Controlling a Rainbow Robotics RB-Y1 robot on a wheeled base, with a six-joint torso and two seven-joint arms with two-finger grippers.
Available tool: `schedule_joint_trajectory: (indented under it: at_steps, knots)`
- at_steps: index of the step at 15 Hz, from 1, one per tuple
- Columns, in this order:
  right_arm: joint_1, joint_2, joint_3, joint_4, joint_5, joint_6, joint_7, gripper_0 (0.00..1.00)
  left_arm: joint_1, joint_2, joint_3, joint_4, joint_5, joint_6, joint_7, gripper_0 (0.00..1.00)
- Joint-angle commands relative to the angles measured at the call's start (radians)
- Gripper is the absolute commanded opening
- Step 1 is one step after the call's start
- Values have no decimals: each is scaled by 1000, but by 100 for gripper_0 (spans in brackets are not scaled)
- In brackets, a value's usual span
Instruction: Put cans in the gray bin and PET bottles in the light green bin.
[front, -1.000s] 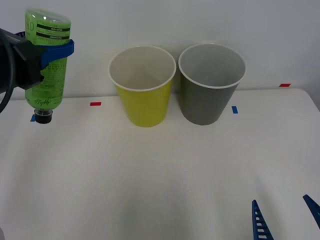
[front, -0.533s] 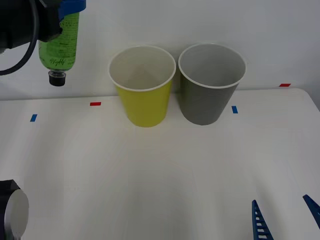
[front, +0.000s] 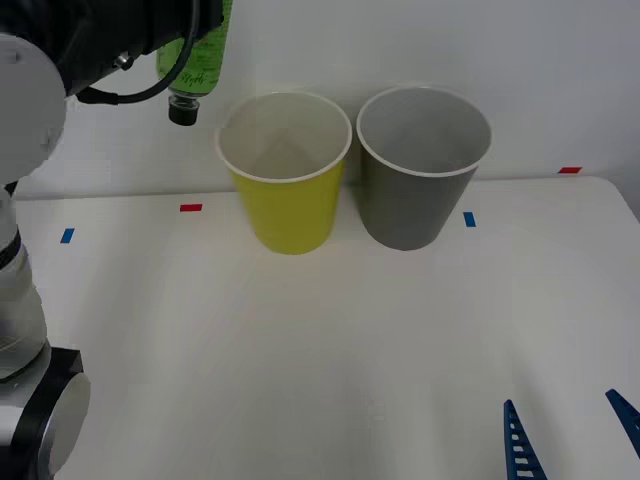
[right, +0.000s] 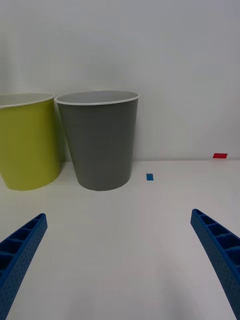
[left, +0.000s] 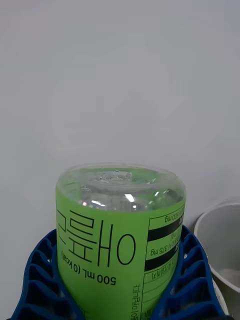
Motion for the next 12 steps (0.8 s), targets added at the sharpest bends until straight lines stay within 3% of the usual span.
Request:
schedule_joint_trajectory:
  at_steps: [1, 5, 12]
  knots:
    - [0, 0, 0, 0, 0, 0, 0, 100, -13, -55, -5, 79, -8, -59, -1, 0]
    - [0, 0, 0, 0, 0, 0, 0, 100, -13, -77, -35, 206, 2, -214, -4, 0]
    - [0, 0, 0, 0, 0, 0, 0, 100, -13, -44, -124, 364, 29, -501, 0, 0]
